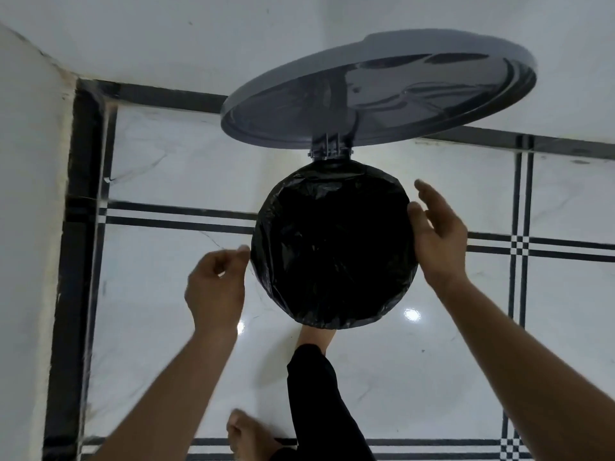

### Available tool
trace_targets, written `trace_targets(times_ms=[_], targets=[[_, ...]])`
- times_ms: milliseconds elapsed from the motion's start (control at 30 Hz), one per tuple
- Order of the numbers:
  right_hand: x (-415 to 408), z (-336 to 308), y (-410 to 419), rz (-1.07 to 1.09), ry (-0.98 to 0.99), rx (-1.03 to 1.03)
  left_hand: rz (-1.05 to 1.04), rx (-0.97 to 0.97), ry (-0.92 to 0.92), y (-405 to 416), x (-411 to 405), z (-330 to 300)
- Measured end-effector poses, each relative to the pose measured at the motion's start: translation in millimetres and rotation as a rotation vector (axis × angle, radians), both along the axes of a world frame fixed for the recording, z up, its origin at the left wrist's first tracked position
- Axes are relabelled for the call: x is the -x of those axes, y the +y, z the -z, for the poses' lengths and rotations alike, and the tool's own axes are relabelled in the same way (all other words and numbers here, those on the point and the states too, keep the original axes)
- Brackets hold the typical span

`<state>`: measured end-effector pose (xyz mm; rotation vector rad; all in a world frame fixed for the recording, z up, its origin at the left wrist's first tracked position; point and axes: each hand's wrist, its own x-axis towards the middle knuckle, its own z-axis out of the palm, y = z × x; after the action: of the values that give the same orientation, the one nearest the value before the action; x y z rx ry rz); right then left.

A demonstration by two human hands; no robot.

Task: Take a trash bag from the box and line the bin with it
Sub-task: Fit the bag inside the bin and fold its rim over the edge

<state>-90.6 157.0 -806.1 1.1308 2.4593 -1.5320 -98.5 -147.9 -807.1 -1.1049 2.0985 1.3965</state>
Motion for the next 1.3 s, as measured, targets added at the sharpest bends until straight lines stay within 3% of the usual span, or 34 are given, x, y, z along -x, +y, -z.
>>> trace_targets(times_ms=[100,167,367,467,600,733,867,1067,1300], targets=[[-26,13,-7,-0.114,-0.074,-0.060,-0.182,-0.204,-0.153,18,-30,-2],[-30,20,-12,-0.132,-0.109,-0.057,-0.320,-0.324,-0.148,28,-37,2],[-27,22,-17,0.089,-0.059,0.260,-0.623,-0.655,-0.250,31,-34,5],[-32,14,-15,0.239,0.041,0.322,-0.471,-0.579,-0.239,26,-33,13],[-55,7,-31,0.691,0.099,0.209,-0.401,-0.473,-0.243,23,-33,15],[-70,5,-54,0.776,0.037,0.338,-0.518,-0.564,-0.214,26,-37,7],[-63,8,-49,0.894,0.027,0.471,-0.488,-0.615,-0.239,29,-43,0],[-57,3,-25,0.733,-0.153,0.697,-0.587,-0.651,-0.228,34,-36,8],[-63,-2,-5,0.657,-0.263,0.866,-0.496,-0.480,-0.155,35,-33,14]])
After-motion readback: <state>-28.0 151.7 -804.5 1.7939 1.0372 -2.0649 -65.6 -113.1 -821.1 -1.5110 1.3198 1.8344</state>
